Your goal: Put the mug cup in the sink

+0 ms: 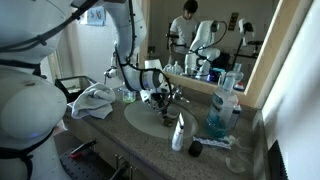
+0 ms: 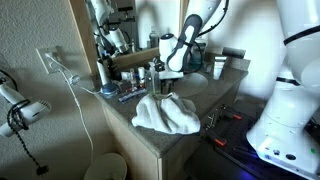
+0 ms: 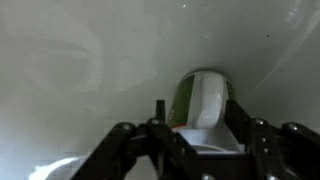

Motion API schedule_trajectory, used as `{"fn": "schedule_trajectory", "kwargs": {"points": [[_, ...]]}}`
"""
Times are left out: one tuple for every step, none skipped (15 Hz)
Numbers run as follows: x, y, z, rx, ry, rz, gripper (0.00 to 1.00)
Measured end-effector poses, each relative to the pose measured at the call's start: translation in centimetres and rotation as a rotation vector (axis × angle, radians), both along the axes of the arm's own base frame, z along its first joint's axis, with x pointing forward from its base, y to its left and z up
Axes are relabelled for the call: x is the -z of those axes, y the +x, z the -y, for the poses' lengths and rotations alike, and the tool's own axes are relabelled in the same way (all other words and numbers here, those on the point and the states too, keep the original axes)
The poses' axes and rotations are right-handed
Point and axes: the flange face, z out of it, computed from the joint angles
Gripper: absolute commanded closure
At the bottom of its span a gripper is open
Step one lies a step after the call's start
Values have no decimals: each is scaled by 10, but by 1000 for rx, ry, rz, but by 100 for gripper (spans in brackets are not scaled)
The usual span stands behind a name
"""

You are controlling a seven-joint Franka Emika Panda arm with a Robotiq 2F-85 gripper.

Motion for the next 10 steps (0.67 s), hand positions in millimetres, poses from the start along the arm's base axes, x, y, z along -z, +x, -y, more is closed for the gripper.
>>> {"fn": "schedule_trajectory", "kwargs": {"points": [[-1,1,0,-3,1,2,7],[-2,2,0,-5,2,3,4],[-3,3,1,-4,4,5,0],[-3,4,1,-6,6,6,0],[-4,5,1,-7,9,6,0],[-5,5,2,-8,13,6,0],[-6,6,3,-11,18,6,0],[-7,7,4,-13,24,6,0],[-8,8,4,-15,30,7,0],[-10,9,5,-17,38,10,0]]}}
